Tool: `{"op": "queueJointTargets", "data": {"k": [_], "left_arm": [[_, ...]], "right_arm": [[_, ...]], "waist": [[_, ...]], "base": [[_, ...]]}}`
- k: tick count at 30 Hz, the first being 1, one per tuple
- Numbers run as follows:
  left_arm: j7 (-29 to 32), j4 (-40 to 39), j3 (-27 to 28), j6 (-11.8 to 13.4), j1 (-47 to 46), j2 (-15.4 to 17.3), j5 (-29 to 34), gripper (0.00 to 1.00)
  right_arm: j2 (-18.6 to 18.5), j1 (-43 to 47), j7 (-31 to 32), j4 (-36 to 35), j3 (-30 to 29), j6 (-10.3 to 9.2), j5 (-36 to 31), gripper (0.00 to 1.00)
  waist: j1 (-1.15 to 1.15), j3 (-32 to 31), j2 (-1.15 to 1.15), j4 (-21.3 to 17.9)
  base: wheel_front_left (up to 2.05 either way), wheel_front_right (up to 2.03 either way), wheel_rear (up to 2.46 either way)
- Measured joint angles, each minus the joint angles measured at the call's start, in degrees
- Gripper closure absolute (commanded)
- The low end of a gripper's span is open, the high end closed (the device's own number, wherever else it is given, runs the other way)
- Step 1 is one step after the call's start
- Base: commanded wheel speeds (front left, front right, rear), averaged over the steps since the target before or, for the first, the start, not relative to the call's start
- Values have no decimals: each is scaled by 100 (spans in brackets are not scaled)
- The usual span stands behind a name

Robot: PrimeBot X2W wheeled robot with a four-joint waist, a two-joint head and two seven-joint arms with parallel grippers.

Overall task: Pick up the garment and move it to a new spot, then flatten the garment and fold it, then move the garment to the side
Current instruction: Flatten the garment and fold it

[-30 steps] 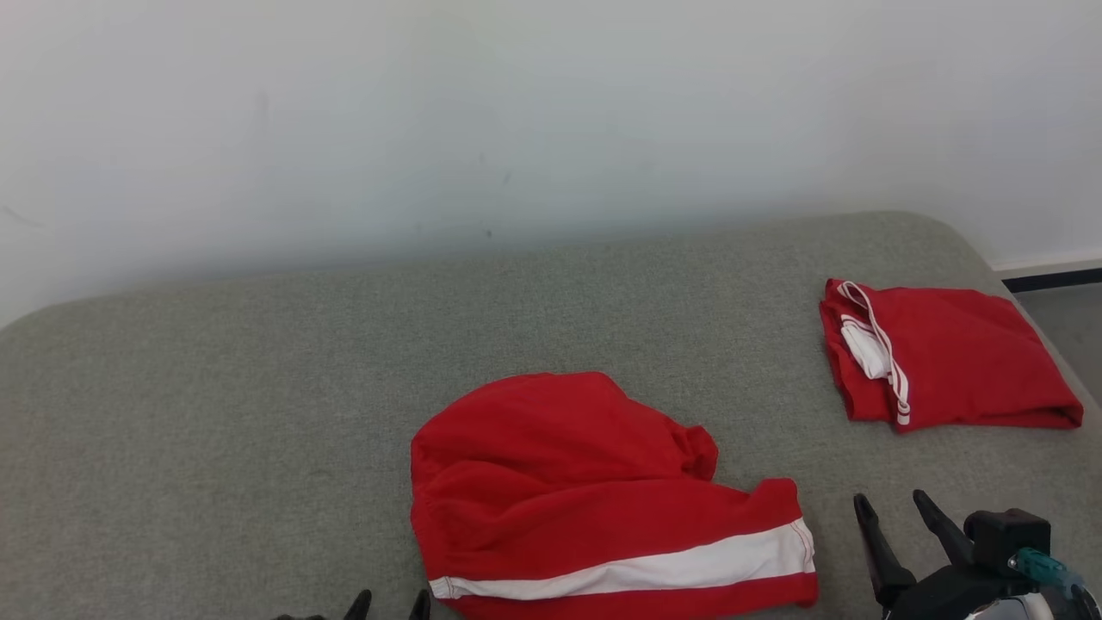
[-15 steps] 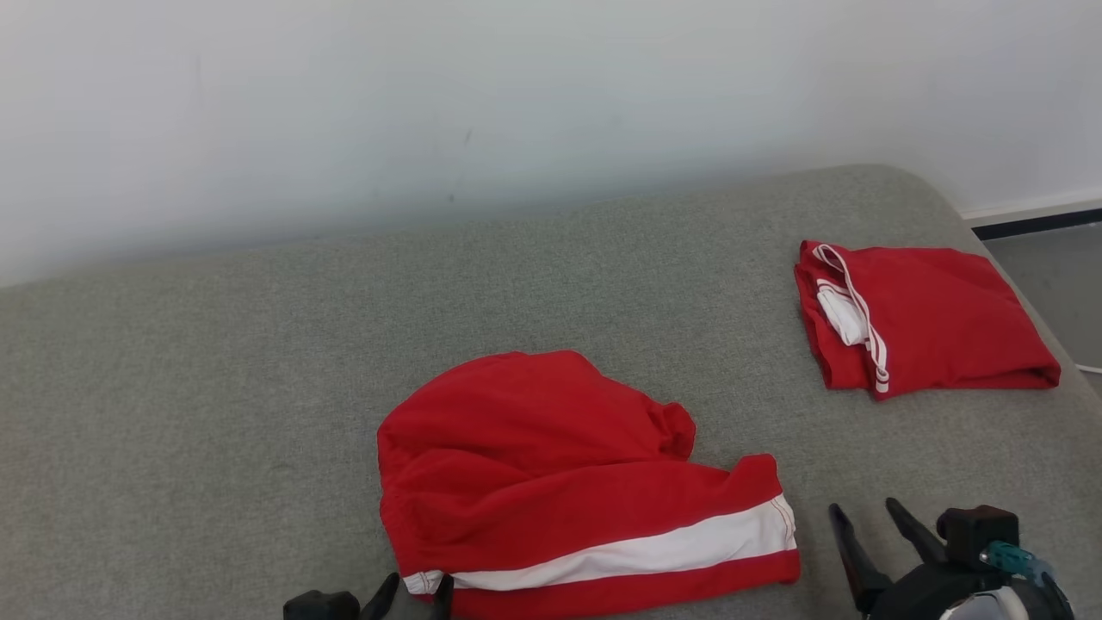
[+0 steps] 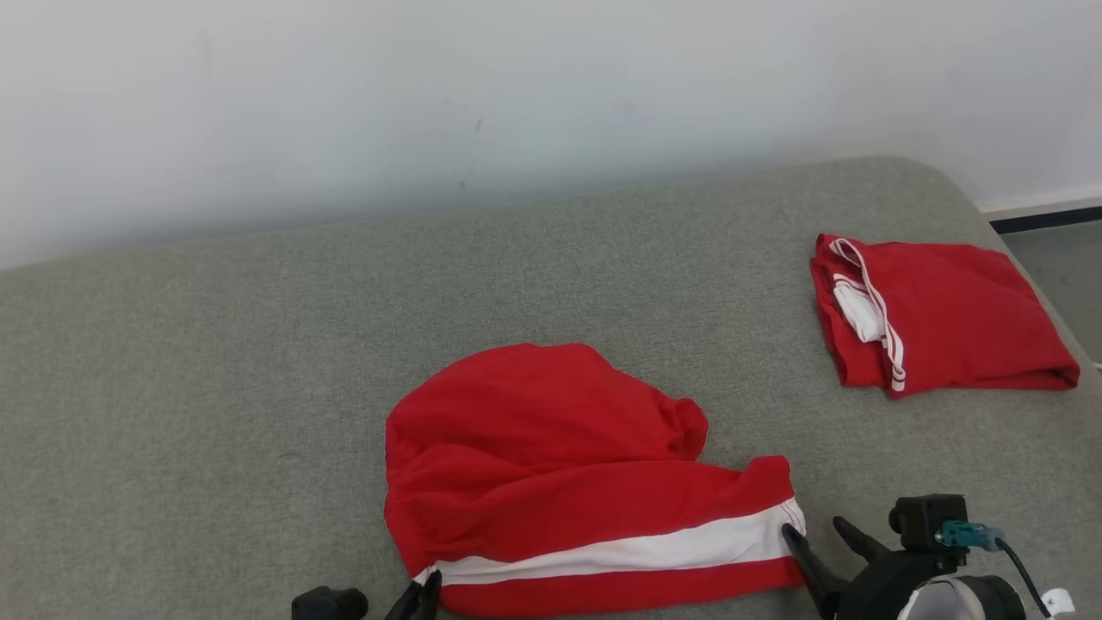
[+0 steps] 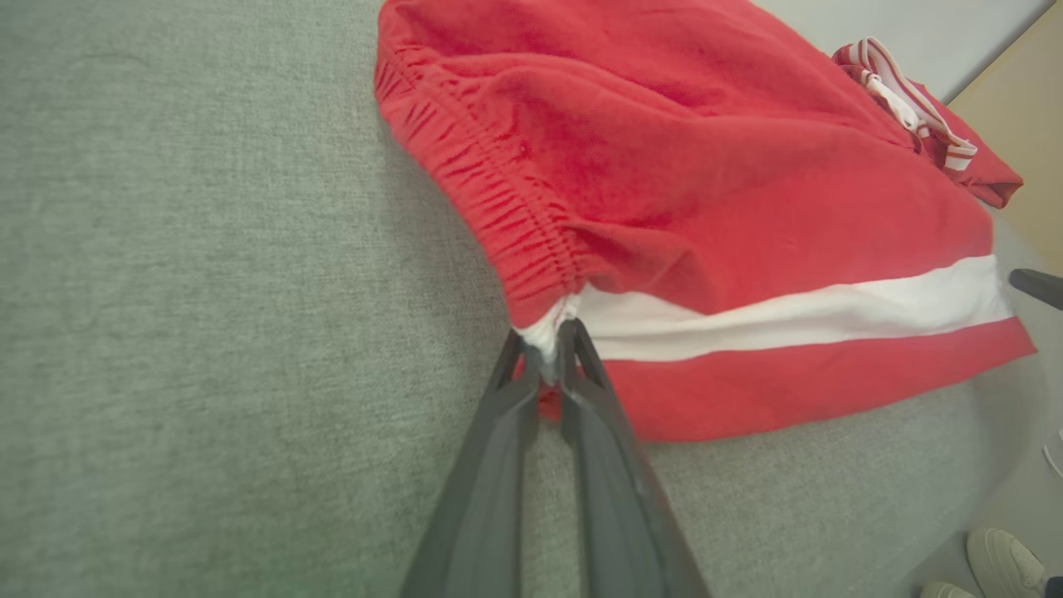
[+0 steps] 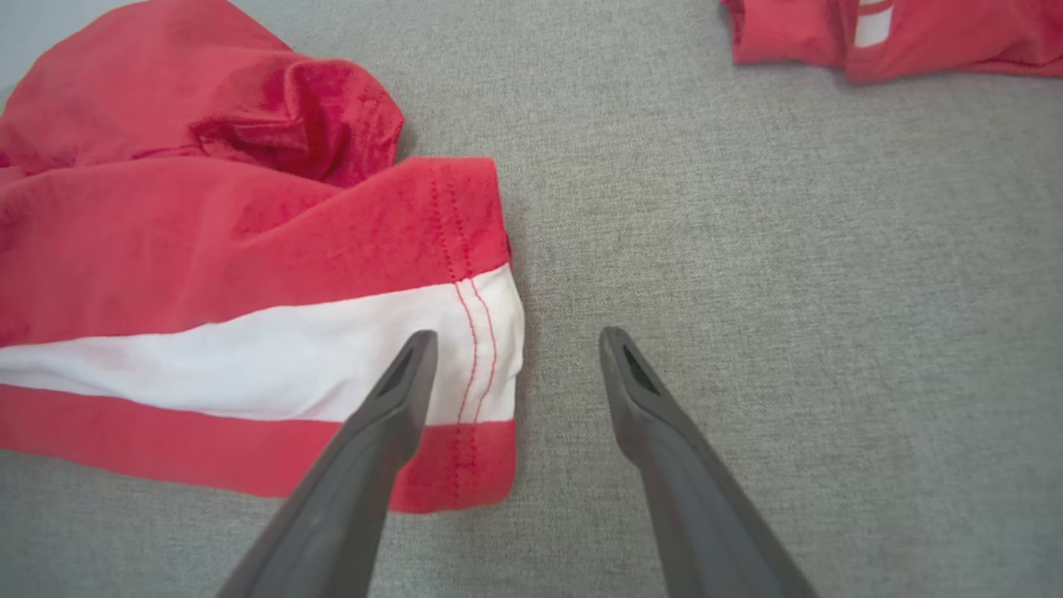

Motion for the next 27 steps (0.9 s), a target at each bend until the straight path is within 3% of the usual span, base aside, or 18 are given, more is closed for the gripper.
{"op": "queueJointTargets", "data": {"k": [13, 27], "left_arm": [[-88, 56, -170, -1, -203, 78, -83, 100], [-146, 109, -182, 19, -231, 119, -191, 95]], "right_arm": [[4, -321, 102, 165, 715, 0, 1091, 0], [-298, -371, -457, -105, 1180, 0, 1234, 0]], "waist": [[0, 178, 0, 59], [0, 142, 0, -36]], "base": [[0, 0, 0], [0, 0, 0]]}}
